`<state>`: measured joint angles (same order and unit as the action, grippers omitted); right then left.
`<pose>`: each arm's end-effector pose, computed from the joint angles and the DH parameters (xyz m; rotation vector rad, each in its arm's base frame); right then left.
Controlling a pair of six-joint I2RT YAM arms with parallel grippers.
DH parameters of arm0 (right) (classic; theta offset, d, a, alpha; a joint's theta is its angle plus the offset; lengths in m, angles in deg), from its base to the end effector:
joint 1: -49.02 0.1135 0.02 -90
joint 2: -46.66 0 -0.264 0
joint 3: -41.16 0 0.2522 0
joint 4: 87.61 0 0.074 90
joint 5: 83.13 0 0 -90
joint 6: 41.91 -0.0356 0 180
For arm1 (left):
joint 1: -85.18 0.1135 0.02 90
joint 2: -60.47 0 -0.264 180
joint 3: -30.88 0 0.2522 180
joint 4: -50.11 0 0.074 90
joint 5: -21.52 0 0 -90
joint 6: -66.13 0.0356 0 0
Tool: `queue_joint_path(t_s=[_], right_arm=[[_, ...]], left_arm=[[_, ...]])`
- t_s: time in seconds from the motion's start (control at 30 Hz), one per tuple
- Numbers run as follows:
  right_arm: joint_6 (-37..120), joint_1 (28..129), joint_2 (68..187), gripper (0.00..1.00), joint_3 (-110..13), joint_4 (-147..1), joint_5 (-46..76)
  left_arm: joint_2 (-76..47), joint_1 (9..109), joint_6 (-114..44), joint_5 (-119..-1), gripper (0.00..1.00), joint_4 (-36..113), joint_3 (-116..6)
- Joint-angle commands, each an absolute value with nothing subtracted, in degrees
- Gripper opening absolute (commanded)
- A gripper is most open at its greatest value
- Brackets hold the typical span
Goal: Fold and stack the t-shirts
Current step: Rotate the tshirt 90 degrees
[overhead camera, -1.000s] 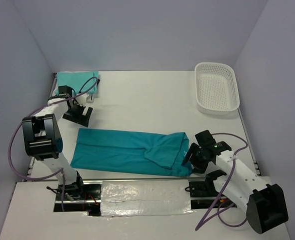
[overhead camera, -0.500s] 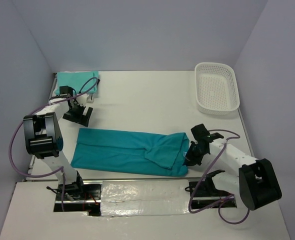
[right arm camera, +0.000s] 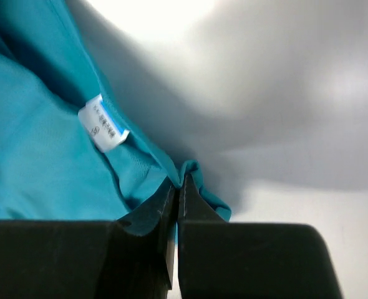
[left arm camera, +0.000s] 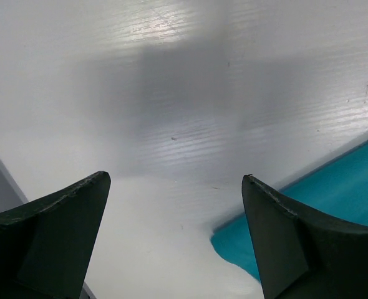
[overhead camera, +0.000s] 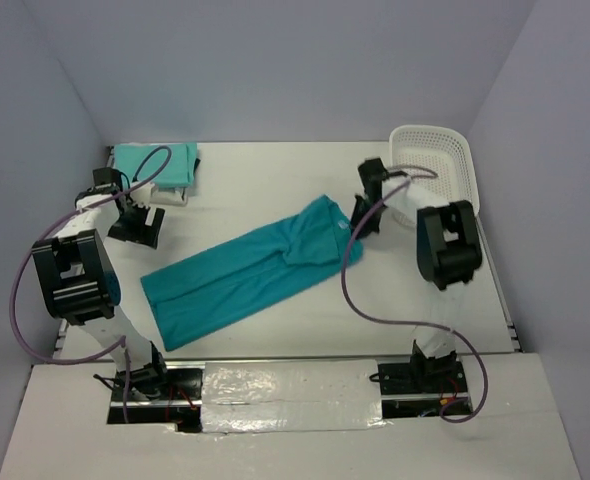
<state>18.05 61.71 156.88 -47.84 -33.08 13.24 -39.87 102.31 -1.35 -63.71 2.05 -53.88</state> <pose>0.3633 0.0859 0.1639 0.4228 2.9063 0.2859 0.3439 0.1029 0.2074 0.1521 2.6749 0.1078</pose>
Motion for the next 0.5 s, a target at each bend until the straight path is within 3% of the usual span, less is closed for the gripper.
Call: queue_joint_path(t_s=[0.0,0.03,0.07,0.13,0.17,0.2,0.23,0.27,0.33,0.37,0.47], right_arm=[[25.1,61.6,171.0,0.01,-72.5,-27.4,9.2],[25.3,61.4,175.2,0.04,-79.4,-25.3,8.2],[26.0,61.2,178.9,0.15,-92.9,-24.2,7.3],[25.4,60.7,191.1,0.27,-106.7,-20.9,7.7],[24.5,59.8,194.7,0.39,-119.4,-19.9,9.7],[21.0,59.1,199.5,0.47,-123.2,-20.8,12.0],[18.9,58.7,199.7,0.52,-124.0,-23.1,15.5],[17.2,58.3,198.6,0.68,-118.3,-26.3,16.6],[14.8,57.7,191.6,0.8,-110.0,-37.7,18.9],[14.3,57.8,189.9,0.99,-106.9,-39.3,19.3],[14.3,57.8,185.7,1.0,-113.2,-39.1,20.5]], left_arm=[[-36.5,102.3,-0.4,-63.6,0.99,-0.1,-55.0],[-36.3,102.2,-0.1,-63.3,0.99,-0.3,-54.9],[-36.0,102.2,-0.1,-62.7,1.0,-0.8,-54.6],[-35.9,102.2,0.0,-62.6,0.99,-1.2,-53.8],[-35.5,102.2,-0.1,-62.6,0.99,-1.2,-53.6],[-35.2,102.2,-0.2,-62.2,0.99,-1.3,-52.8],[-34.9,102.2,-0.1,-62.0,1.0,-1.4,-52.6],[-34.2,102.2,-0.1,-61.8,1.0,-1.5,-52.4],[-33.6,102.1,-0.5,-61.6,0.99,-2.0,-52.3],[-32.9,102.2,-0.7,-61.7,1.0,-2.2,-52.3],[-31.4,102.2,-1.5,-61.7,0.99,-2.8,-52.1]])
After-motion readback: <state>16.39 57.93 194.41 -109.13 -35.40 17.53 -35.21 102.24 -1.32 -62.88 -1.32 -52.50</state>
